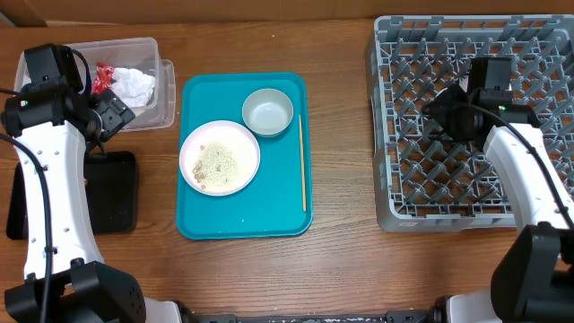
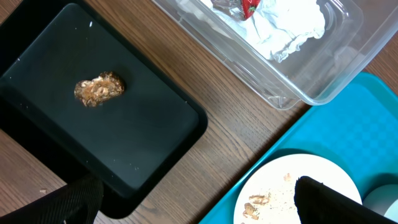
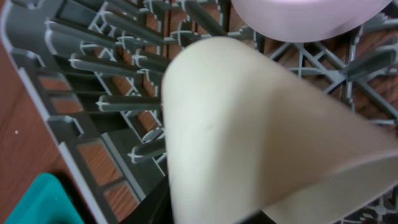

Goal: Sort waste into correct bins and load items into the dishwasher

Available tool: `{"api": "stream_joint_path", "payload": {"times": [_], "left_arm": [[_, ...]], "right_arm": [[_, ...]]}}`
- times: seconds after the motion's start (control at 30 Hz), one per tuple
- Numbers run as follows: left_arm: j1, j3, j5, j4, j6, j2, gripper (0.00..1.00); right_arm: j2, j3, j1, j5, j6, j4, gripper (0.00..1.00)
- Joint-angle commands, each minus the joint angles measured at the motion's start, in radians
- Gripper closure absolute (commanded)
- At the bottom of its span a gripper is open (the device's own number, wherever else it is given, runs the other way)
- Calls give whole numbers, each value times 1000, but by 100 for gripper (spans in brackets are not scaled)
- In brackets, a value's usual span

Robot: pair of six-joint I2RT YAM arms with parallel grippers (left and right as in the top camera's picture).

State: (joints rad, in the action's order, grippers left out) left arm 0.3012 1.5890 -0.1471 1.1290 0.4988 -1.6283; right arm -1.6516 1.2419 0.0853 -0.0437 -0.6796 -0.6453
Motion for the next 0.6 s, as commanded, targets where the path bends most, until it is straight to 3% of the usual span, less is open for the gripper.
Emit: {"api": "stream_joint_path", "payload": {"times": [0.0, 0.3, 0.57], "left_arm": [[0, -5, -10, -1, 11, -8, 0], [0, -5, -10, -1, 11, -8, 0], [0, -5, -10, -1, 10, -8, 0]], "right_arm": [[66, 17, 4, 16, 22, 5, 73], [68, 17, 4, 16, 26, -14, 72], [68, 17, 4, 17, 25, -13, 87]]}}
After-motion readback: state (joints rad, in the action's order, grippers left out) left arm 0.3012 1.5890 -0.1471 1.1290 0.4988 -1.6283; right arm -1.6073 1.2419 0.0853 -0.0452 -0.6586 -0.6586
